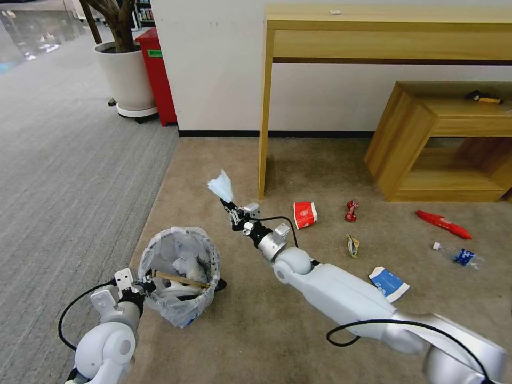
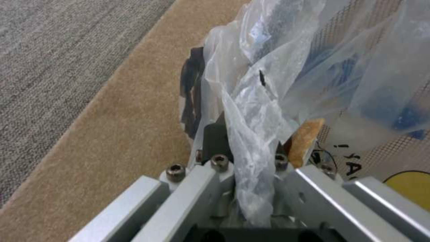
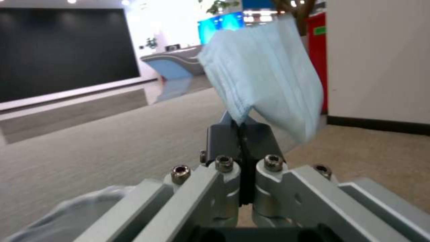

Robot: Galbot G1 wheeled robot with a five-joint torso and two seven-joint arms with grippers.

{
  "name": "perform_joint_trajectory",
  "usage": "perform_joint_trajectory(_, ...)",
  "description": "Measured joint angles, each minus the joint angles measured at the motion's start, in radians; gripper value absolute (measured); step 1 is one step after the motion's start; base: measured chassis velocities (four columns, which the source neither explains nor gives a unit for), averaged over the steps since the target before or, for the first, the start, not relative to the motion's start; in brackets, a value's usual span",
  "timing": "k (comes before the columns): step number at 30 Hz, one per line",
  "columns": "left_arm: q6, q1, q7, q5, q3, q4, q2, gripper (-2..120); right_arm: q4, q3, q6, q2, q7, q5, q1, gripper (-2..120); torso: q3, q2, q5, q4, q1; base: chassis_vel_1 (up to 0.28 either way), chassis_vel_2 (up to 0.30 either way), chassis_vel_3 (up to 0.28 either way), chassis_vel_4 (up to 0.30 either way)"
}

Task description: Pick up the trash bin and place the garbage on the floor into it.

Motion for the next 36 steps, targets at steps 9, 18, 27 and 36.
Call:
perform_joint_trajectory(9, 0.004, -0.012, -0.010, -0.010, 0.009, 0.001, 0.012, 0, 0.187, -0.086, -0.007, -0.134, 0.009, 0.053, 0.010, 0, 0.000, 0.000, -0.0005, -0.0003, 0.000, 0.000, 0.000, 0.000, 0.000)
perform_joint_trajectory(18, 0.006, -0.023, -0.016, -0.018, 0.009, 0.007, 0.016, 0, 0.315, -0.269, 0.003, -0.146, 0.036, 0.074, 0.023, 0, 0.000, 0.000, -0.0007, -0.0002, 0.000, 0.000, 0.000, 0.000, 0.000)
perform_joint_trajectory(27, 0.009, -0.031, -0.025, -0.026, 0.006, 0.006, 0.019, 0, 0.311, -0.315, 0.012, -0.129, 0.058, 0.076, 0.004, 0, 0.000, 0.000, -0.0005, -0.0002, 0.000, 0.000, 0.000, 0.000, 0.000)
perform_joint_trajectory(36, 0.011, -0.040, -0.032, -0.033, 0.010, 0.003, 0.020, 0, 0.300, -0.345, 0.028, -0.121, 0.084, 0.073, -0.042, 0, 0.000, 0.000, -0.0005, -0.0002, 0.000, 0.000, 0.000, 0.000, 0.000)
